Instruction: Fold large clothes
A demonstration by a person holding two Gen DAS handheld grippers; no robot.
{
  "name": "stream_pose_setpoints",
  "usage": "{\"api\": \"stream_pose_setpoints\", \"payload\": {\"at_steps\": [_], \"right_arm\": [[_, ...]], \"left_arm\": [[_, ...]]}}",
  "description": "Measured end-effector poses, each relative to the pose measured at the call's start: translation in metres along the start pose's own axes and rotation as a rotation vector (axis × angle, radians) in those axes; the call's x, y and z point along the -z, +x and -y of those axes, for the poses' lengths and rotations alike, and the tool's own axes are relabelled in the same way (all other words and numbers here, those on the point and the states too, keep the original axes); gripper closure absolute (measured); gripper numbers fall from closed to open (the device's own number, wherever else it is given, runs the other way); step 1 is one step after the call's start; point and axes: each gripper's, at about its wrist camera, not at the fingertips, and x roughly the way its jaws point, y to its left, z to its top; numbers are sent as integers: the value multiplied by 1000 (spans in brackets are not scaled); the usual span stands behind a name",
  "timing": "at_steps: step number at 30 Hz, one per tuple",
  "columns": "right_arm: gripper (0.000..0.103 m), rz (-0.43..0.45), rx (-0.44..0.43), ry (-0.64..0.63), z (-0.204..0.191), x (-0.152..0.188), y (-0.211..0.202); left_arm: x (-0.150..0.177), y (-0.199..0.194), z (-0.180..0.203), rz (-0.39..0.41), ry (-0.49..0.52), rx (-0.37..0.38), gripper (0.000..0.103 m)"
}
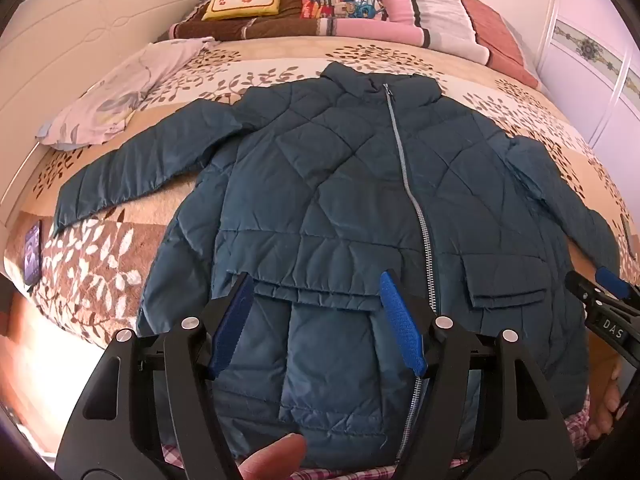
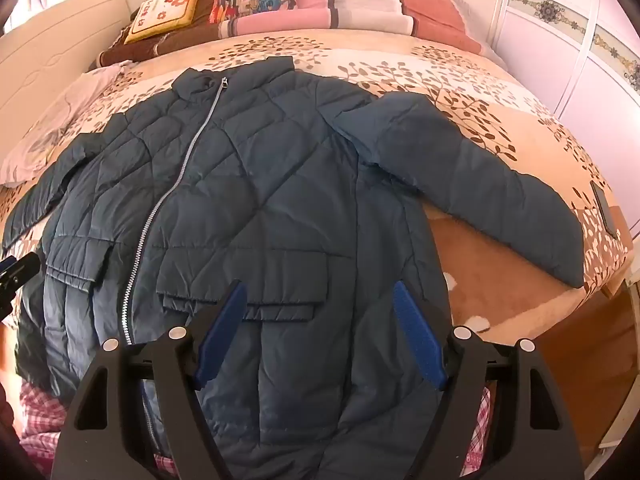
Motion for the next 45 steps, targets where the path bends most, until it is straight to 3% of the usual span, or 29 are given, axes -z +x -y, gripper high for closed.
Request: {"api": "stream_pose_setpoints", "payload": {"at_steps": [45], "right_arm": [[28, -33, -8, 59, 16, 3, 4]], "left_arm": [[5, 1, -2, -26, -10, -4, 36]]}}
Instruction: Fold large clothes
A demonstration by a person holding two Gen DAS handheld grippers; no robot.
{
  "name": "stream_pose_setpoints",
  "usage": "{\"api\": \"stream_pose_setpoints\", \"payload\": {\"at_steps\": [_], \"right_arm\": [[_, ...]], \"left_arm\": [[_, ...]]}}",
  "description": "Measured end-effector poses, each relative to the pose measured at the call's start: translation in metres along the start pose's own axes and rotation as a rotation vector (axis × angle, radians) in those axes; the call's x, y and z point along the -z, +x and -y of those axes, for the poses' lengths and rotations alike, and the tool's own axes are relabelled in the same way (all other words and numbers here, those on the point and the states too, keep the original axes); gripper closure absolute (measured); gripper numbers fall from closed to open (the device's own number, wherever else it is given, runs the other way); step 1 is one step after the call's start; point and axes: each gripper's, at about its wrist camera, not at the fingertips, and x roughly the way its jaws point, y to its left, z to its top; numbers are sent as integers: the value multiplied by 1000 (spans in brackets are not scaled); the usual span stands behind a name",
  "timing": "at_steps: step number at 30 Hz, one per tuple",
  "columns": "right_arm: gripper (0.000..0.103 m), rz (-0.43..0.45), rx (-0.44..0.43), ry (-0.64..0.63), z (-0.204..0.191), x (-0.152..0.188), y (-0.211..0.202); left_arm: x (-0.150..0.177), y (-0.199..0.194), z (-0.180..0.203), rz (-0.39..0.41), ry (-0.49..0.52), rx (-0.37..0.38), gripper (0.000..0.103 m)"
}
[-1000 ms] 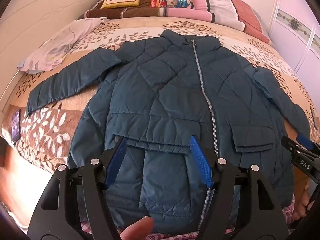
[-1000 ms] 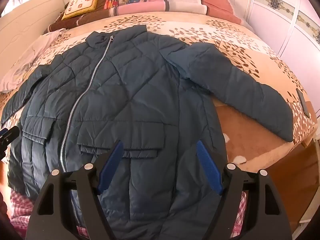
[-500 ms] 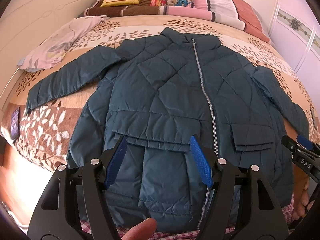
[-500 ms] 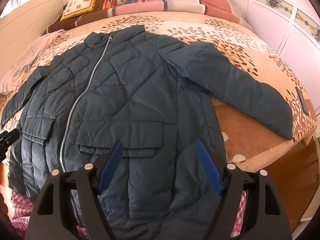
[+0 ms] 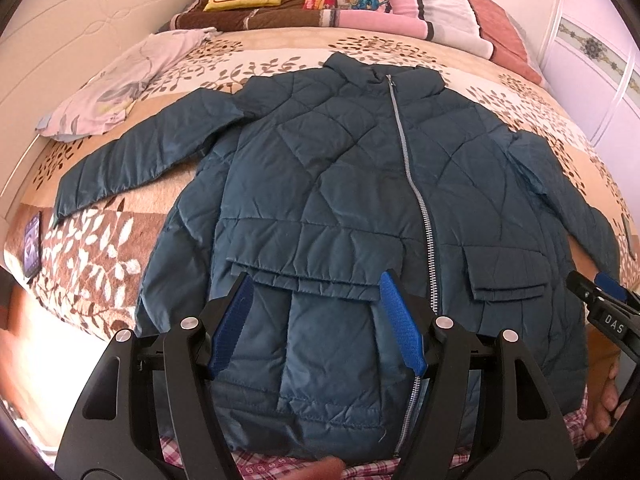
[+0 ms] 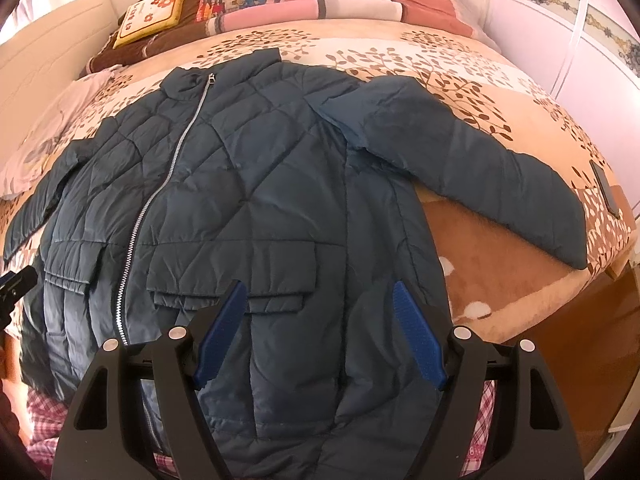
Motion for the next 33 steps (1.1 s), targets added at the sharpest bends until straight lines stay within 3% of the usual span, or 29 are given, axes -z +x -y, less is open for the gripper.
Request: {"api": "stream_pose_setpoints", "payload": {"at_steps": [9, 33], "right_arm": [[28, -27, 1, 47, 13, 0, 7], [28, -35, 18, 223, 68, -1, 18]], "left_arm": [[0, 0, -2, -9, 5, 8, 29], [-3, 11, 1, -47, 4, 6, 28]]}}
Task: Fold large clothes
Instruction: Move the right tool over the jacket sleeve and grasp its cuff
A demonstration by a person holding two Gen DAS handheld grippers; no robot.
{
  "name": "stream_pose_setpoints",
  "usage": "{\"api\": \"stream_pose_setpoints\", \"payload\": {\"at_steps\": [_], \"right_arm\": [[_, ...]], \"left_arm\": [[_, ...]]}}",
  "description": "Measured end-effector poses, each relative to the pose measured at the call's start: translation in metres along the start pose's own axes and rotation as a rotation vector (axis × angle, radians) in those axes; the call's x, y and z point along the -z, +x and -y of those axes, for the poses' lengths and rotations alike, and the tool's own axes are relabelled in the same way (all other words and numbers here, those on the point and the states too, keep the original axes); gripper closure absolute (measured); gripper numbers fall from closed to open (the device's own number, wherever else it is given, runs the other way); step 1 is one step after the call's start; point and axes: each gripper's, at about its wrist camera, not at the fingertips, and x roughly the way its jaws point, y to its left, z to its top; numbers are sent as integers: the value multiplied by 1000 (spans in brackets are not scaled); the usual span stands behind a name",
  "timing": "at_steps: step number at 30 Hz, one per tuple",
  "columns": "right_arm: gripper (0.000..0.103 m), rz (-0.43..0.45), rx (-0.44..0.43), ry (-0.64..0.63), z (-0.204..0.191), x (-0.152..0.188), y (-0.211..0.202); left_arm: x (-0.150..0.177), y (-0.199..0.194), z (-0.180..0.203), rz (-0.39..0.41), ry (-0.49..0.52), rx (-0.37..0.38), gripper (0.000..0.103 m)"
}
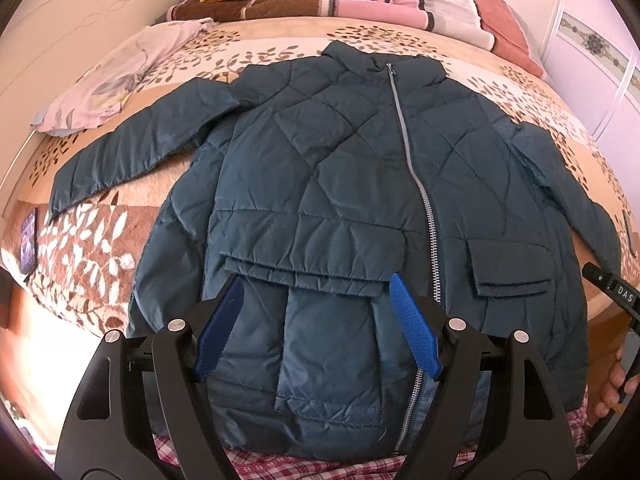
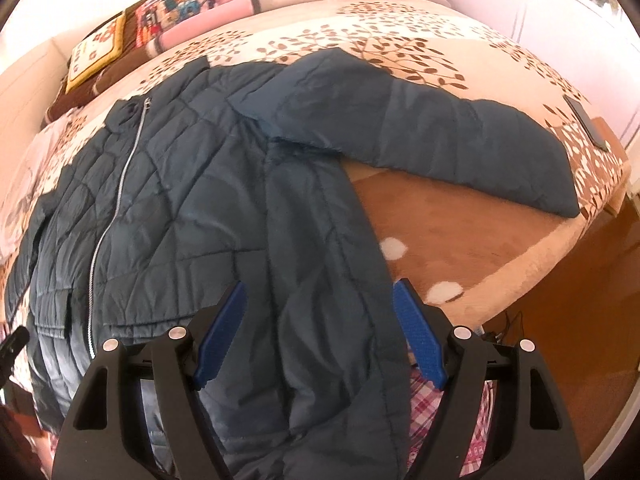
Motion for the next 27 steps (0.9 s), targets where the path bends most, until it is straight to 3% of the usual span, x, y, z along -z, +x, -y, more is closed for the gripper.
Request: {"api": "stream_pose_setpoints", "payload": {"at_steps": [13, 27], "right_arm": [[28, 23, 19, 155, 57, -17, 6], [29, 49, 5, 462, 160, -44, 24]], "left_arm": [[0, 5, 1, -22, 5, 0, 28], [0, 10, 0, -41, -1, -13, 28]]}}
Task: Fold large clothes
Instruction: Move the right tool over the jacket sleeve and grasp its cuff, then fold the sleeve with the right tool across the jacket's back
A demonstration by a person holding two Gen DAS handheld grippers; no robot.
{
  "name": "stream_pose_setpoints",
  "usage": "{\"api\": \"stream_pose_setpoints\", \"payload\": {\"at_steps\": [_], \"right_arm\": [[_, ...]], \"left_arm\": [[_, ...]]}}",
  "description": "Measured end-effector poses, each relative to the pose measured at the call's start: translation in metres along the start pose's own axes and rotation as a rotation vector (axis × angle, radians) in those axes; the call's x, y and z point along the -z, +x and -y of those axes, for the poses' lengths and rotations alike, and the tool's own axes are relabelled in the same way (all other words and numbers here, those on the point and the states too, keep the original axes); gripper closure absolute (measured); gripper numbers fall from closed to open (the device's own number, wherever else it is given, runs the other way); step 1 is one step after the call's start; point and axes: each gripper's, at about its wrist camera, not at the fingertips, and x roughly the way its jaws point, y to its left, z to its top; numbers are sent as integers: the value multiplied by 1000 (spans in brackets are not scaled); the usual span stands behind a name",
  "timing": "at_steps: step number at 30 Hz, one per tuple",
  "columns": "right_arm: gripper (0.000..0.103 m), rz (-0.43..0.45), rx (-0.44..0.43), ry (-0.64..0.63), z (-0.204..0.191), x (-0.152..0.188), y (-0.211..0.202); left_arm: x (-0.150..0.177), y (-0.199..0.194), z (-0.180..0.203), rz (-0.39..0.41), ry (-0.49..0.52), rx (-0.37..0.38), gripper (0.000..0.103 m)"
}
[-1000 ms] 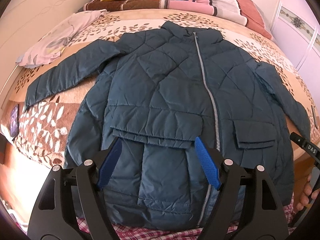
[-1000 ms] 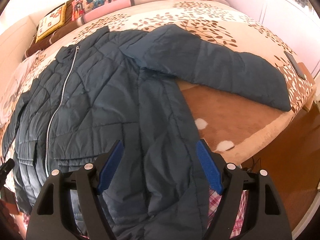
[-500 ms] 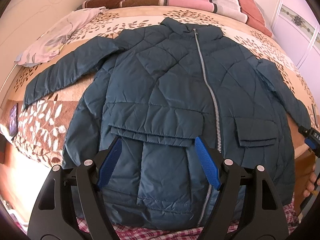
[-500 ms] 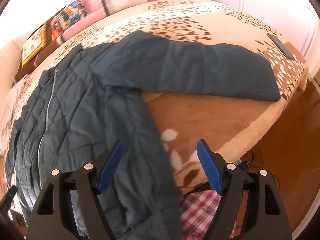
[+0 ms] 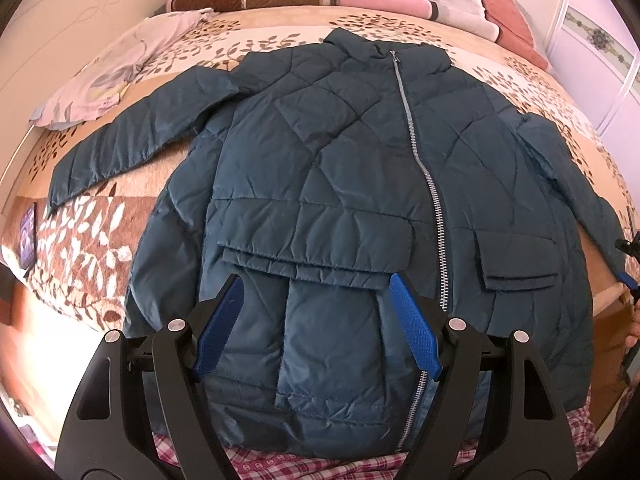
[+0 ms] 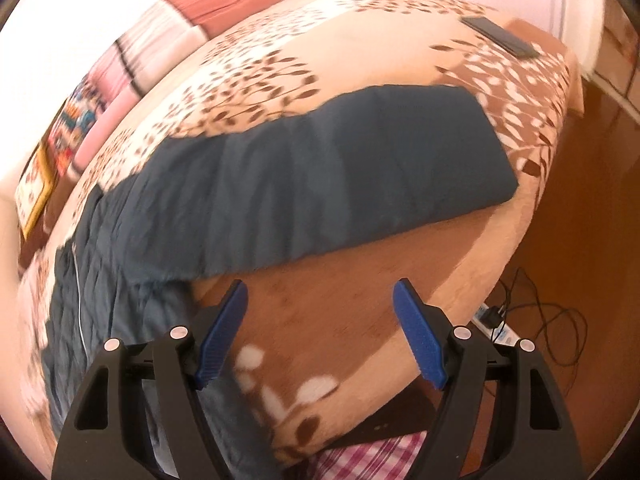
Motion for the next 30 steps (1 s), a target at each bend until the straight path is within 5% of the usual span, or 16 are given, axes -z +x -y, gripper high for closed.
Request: {"api": "stream_pose_setpoints", "payload": {"at_steps": [17, 23, 30], "right_arm": [[39, -63, -107, 348, 65, -28, 45], [55, -30, -98, 394, 73, -37, 50], [91, 65, -68, 328, 68, -47, 34]], "left_arm": [[0, 3, -7, -16, -19, -23, 28], [1, 4, -11, -22, -27, -26, 28], [1, 4, -14, -20, -37, -23, 28]]}}
